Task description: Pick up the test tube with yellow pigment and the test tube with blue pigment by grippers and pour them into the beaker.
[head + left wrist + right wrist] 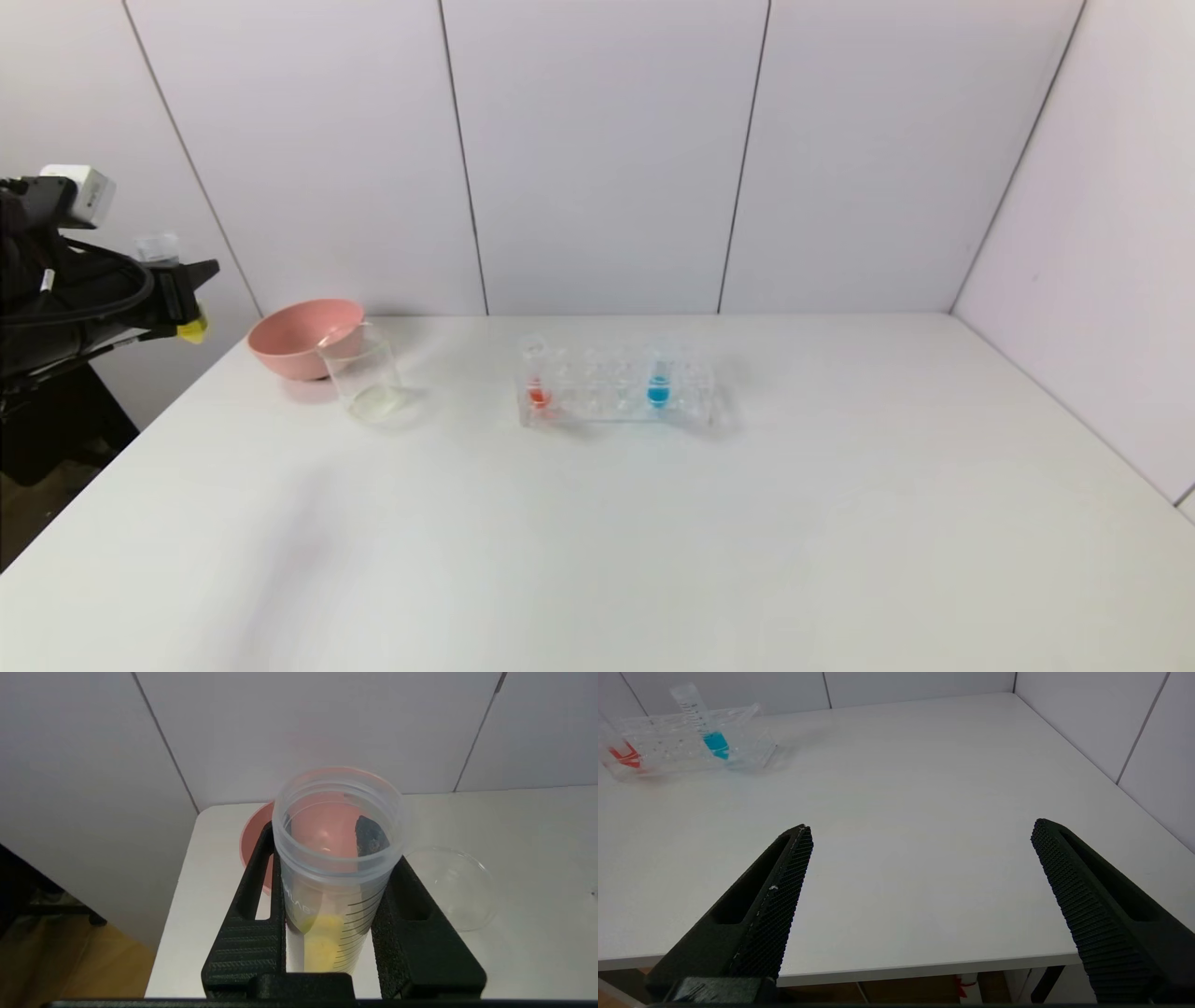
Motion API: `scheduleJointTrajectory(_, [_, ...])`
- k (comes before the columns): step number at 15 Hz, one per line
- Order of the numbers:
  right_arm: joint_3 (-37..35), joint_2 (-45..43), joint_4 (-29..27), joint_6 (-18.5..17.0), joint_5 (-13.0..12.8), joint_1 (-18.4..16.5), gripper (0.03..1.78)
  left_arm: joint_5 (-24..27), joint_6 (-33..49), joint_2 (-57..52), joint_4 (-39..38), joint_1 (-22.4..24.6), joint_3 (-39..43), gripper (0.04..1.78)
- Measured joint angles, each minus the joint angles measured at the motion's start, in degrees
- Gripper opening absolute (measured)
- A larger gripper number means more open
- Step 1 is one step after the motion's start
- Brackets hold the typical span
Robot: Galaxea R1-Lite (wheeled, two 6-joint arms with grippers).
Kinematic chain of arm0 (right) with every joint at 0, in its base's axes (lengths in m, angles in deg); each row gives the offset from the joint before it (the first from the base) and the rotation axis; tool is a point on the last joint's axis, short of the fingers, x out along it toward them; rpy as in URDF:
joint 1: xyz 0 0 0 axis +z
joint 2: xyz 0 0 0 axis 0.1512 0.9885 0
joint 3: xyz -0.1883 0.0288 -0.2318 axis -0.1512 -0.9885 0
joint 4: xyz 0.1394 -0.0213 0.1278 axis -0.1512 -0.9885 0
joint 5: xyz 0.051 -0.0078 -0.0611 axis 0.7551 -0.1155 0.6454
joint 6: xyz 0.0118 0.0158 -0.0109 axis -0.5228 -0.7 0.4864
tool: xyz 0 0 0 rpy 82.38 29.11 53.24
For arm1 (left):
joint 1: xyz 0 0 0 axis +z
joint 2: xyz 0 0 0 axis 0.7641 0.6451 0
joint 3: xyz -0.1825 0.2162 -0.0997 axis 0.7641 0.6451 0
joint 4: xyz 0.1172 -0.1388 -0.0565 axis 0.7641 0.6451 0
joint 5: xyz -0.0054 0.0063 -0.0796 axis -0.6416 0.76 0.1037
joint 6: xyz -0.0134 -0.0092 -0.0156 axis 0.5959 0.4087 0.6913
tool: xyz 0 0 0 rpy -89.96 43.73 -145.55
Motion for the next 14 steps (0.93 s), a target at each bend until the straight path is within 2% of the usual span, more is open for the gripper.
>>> scheduleJointTrajectory(5, [0.0,0.0,0.0,0.0,0.0,0.0,1.71,12.5,-7.6,5.5,0.4,2.0,-7.3,0.52])
scheduleJointTrajectory(8, [0.0,0.0,0.0,0.0,0.0,0.0,1.71,20.0,-10.3,8.5,3.1,2.3,-11.0,0.52])
scheduleJointTrajectory(11, [0.0,0.0,0.0,0.0,0.0,0.0,1.71,26.3,-17.0,11.4,10.2,2.5,-18.0,0.52])
scheduleJointTrajectory(14, [0.0,0.0,0.0,0.0,0.0,0.0,1.71,29.6,-26.0,13.6,21.5,2.6,-25.1,0.52])
